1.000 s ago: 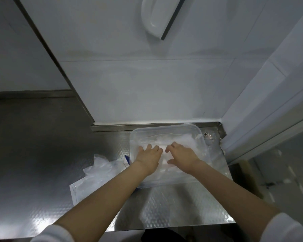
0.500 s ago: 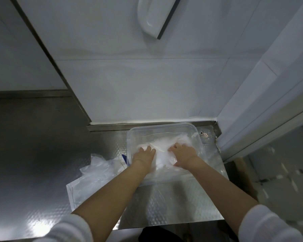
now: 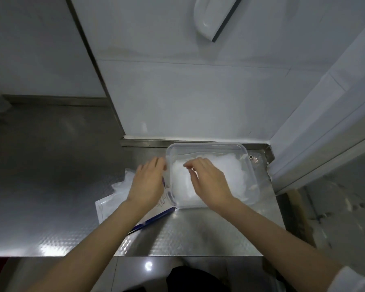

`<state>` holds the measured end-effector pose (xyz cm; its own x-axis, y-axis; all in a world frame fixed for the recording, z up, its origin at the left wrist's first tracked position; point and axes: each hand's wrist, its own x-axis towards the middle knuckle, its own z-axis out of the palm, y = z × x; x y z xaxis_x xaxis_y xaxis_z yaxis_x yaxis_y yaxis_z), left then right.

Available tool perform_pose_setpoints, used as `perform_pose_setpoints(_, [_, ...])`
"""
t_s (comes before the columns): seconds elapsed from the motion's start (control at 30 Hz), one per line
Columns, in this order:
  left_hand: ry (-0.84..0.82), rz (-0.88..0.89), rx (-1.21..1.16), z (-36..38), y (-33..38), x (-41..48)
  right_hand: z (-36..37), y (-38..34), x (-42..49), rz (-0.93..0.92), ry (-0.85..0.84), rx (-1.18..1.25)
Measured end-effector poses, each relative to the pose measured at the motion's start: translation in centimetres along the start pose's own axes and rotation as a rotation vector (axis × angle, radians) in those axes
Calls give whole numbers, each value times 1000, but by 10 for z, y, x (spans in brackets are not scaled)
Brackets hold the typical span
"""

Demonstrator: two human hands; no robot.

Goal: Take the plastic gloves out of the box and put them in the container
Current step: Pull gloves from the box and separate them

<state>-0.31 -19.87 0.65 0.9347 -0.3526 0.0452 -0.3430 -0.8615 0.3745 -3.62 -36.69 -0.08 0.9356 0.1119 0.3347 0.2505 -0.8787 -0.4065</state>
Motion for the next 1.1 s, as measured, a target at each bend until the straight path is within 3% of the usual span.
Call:
perform_pose_setpoints(0.13, [7, -145, 45, 3, -38, -31, 26, -38, -7, -213, -85, 45])
perform_pose_setpoints(0.2, [-64, -204, 73, 10, -55, -44, 39, -50, -11, -300, -211, 42])
perform_pose_setpoints(0.33, [-195, -227, -9, 20, -75, -54, 64, -68, -9, -293, -449, -128])
perform_pose_setpoints(0.5, [-14, -172, -185, 16, -80, -54, 72, -80, 5, -180, -456, -221])
perform_pose_setpoints(0.63, [112, -124, -161, 4, -79, -53, 66, -82, 14, -130, -509, -158])
perform_pose_setpoints(0.8, [220, -46, -220, -2, -76, -54, 55, -84, 17, -62, -422, -37])
perform_pose_setpoints(0.93, [78, -209, -305, 10, -78, -58, 48, -78, 17, -27, -406, 4])
perform_pose_setpoints(1.1, [-117, -372, -174, 23, -74, -57, 45, -80, 19, 42, -412, 72])
